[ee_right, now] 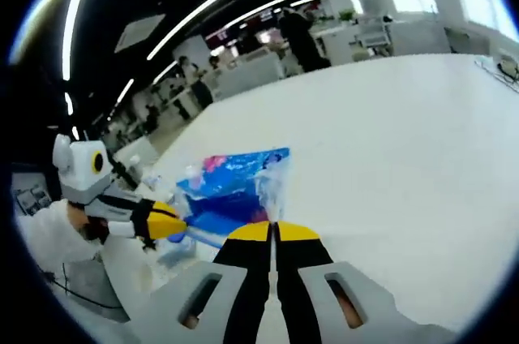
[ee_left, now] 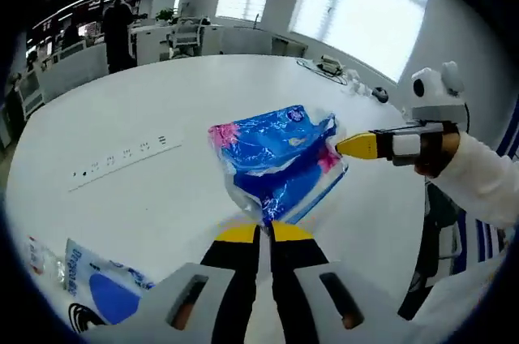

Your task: Arrange the tabletop items into an orderly group along one side of the table until the central work area is clear of visible clutter.

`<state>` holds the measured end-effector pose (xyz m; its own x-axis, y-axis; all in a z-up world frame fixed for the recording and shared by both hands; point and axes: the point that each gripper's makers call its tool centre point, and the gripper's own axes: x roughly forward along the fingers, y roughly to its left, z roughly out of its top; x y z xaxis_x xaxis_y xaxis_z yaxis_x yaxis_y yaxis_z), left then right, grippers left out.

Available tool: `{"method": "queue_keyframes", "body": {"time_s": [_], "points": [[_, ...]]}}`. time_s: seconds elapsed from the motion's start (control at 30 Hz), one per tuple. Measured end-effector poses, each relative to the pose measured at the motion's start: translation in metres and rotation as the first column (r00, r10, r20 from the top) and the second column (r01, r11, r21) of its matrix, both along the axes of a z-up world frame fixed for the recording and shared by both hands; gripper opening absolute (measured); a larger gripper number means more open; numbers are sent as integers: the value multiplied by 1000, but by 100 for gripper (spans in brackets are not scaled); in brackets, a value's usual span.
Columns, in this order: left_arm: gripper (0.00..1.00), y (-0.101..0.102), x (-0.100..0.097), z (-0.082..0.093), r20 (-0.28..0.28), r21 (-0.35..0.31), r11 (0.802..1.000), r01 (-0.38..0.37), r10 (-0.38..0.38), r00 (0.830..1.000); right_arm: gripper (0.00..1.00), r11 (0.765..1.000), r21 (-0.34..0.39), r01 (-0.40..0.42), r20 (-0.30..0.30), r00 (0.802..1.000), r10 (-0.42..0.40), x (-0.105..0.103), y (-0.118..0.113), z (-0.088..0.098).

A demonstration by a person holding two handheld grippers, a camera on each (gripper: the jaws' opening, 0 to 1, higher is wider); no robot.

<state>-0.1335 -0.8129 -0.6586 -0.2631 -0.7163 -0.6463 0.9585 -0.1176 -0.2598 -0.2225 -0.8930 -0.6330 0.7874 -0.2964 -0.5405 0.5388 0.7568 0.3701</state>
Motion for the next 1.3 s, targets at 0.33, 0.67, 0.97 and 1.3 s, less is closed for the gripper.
{"method": "queue_keyframes", "body": {"time_s": [0.33,0.67,0.97,1.3], "points": [[2,-35,-2,-39,13,84,996,18,-20,1000,0,999,-7,-49,-113,992,48,4,-31,-47],[7,-50,-13,-80,-5,168,984,62,-62,998,0,998,3,-65,-185,981,64,5,-53,-93],[10,-53,-24,-98,-17,215,973,78,-76,997,0,998,20,-68,-221,973,70,-9,-55,-113],[15,-49,-28,-106,-14,235,967,101,-101,995,0,997,75,-20,-199,979,34,-17,-49,-124]]}}
